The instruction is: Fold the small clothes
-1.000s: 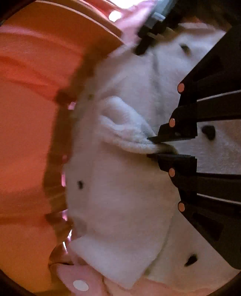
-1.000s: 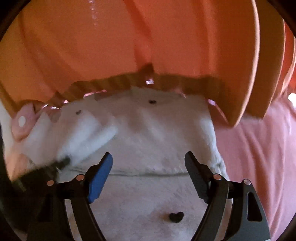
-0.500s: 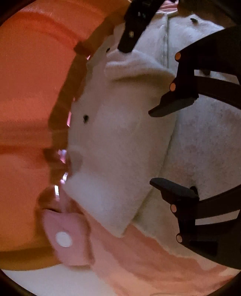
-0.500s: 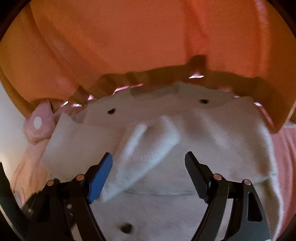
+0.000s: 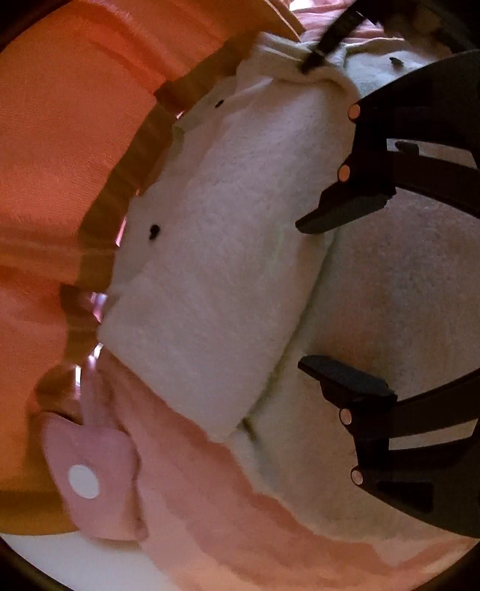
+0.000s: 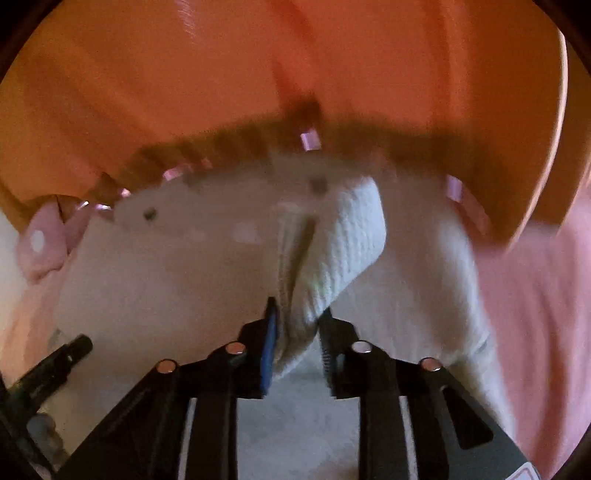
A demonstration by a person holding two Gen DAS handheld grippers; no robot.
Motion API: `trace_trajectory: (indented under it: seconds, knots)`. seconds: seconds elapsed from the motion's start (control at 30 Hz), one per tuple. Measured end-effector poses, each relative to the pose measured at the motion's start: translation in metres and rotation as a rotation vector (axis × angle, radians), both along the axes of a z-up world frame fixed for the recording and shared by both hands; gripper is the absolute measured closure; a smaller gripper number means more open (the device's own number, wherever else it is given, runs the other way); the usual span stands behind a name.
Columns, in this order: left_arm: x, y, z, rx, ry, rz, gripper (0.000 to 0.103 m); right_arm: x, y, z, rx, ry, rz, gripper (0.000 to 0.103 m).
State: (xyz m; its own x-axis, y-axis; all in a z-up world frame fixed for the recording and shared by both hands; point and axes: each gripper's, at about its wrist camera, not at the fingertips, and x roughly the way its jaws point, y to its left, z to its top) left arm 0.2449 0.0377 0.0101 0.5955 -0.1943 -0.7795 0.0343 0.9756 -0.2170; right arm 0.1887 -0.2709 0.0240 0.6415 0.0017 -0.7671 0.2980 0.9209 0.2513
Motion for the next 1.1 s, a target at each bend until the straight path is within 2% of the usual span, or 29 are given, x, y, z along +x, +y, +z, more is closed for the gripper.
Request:
trace_trajectory:
  seconds: [0.1, 0.17, 0.2, 0.3, 0.43, 0.5, 0.57, 0.67, 0.73, 0.77, 0.8, 0.87, 0.9, 0.93, 1.0, 1.07, 1.1]
  knots:
    - [0.004, 0.012, 0.004, -0.044, -0.003, 0.032, 0.036, -0.004, -0.014, 0.002, 0.083, -0.032, -0.038, 0.051]
    - [0.009, 0.029, 0.004, -0.064, 0.006, 0.106, 0.027, -0.006, -0.020, 0.006, 0.113, -0.052, -0.065, 0.043]
    - [0.010, 0.037, 0.004, -0.078, 0.007, 0.145, 0.024, -0.007, -0.022, 0.006, 0.126, -0.052, -0.074, 0.042]
    - [0.015, 0.070, -0.001, -0.165, 0.027, 0.251, 0.024, -0.010, -0.028, 0.004, 0.176, -0.045, -0.104, 0.041]
    - [0.020, 0.086, 0.001, -0.234, 0.031, 0.278, 0.024, -0.014, -0.022, 0.012, 0.127, -0.062, -0.158, 0.040]
    - [0.021, 0.088, 0.001, -0.262, 0.039, 0.287, 0.024, -0.011, -0.013, 0.019, 0.106, -0.068, -0.155, 0.034]
    - [0.022, 0.087, 0.002, -0.268, 0.039, 0.287, 0.024, 0.000, -0.001, 0.021, 0.096, -0.056, -0.121, 0.024]
    - [0.026, 0.084, 0.004, -0.255, 0.037, 0.275, 0.024, 0.018, 0.013, 0.014, 0.028, -0.016, -0.084, 0.023]
    - [0.030, 0.084, 0.005, -0.244, 0.032, 0.266, 0.025, 0.027, 0.019, 0.006, -0.061, 0.007, -0.075, 0.028]
    - [0.033, 0.084, 0.005, -0.236, 0.031, 0.262, 0.030, 0.028, 0.019, 0.004, -0.095, 0.014, -0.074, 0.047]
    - [0.035, 0.082, 0.005, -0.213, 0.028, 0.254, 0.037, 0.029, 0.018, 0.004, -0.121, 0.018, -0.071, 0.070]
    - [0.038, 0.080, 0.004, -0.160, 0.027, 0.246, 0.051, 0.024, 0.009, 0.020, -0.076, -0.046, -0.050, 0.090]
    - [0.038, 0.081, 0.004, -0.155, 0.023, 0.248, 0.053, 0.018, 0.002, 0.034, -0.024, -0.109, -0.042, 0.090]
    - [0.038, 0.082, 0.004, -0.158, 0.020, 0.253, 0.056, 0.008, -0.008, 0.055, 0.061, -0.220, -0.021, 0.090]
    - [0.038, 0.082, 0.003, -0.155, 0.023, 0.256, 0.058, -0.005, -0.025, 0.072, 0.131, -0.319, -0.007, 0.090]
    - [0.037, 0.078, 0.003, -0.128, 0.018, 0.246, 0.057, -0.002, -0.044, 0.056, 0.144, -0.271, -0.024, 0.090]
    - [0.036, 0.075, 0.003, -0.111, 0.015, 0.240, 0.056, 0.003, -0.055, 0.030, 0.136, -0.181, -0.056, 0.090]
